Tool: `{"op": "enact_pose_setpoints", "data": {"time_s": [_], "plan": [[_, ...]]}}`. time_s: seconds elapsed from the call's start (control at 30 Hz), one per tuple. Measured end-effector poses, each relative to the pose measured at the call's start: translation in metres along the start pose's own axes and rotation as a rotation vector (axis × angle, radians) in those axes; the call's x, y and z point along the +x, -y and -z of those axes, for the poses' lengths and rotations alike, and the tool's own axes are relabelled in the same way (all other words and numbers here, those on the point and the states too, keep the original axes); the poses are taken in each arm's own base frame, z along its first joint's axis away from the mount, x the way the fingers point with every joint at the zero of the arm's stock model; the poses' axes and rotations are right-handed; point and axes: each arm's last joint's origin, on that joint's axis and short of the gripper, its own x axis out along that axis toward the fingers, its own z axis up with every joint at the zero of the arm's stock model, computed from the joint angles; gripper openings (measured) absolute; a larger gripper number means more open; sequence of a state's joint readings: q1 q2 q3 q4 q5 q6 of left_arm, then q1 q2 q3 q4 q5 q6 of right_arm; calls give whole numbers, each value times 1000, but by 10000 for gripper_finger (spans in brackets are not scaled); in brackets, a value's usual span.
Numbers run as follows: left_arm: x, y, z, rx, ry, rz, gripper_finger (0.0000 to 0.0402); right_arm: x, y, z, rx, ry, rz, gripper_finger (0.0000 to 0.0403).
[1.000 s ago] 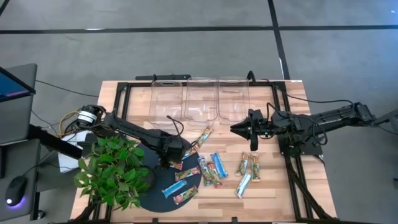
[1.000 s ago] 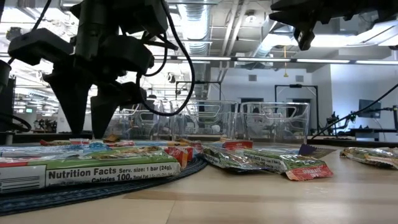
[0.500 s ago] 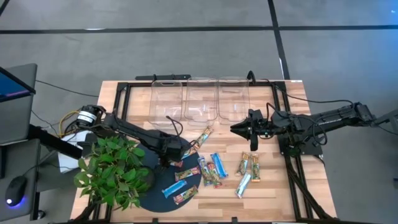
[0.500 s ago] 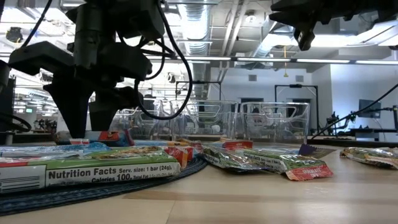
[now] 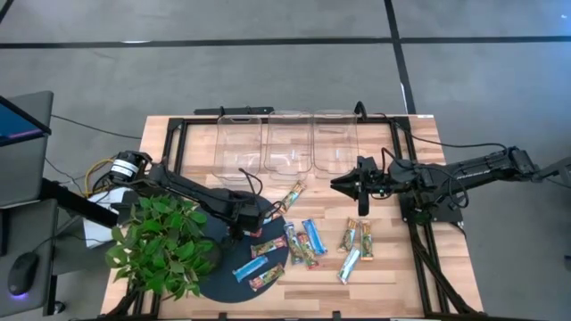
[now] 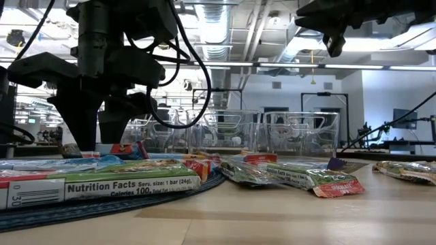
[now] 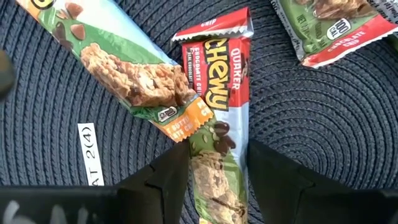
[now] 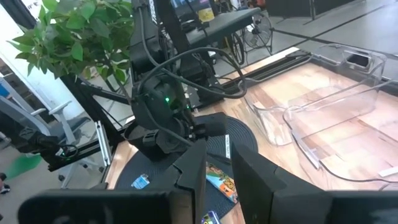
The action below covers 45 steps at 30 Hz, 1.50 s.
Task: Pick and place Granola Bars by type
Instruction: Put the red granola bar into the left transparent bin
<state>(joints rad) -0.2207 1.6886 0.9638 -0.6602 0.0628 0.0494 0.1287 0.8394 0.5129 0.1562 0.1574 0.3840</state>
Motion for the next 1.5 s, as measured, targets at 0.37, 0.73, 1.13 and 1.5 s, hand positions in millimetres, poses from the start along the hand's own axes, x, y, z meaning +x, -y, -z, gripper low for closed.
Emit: {"op": "enact_pose_setpoints", "data": {"time_s": [0.37,0.73,1.13,1.5], "plan": [[0,0,0,0,4,1,138,0,0,0,0,1,2,71],[-2,0,-1,0,1,0,73,0,0,0,0,1,1,71],[-9,0,-7,7,3,-1,64,0,0,0,-1,-3,3,71],[-9,0,-8,7,6,-1,57,0,0,1,-1,-7,4,71]]}}
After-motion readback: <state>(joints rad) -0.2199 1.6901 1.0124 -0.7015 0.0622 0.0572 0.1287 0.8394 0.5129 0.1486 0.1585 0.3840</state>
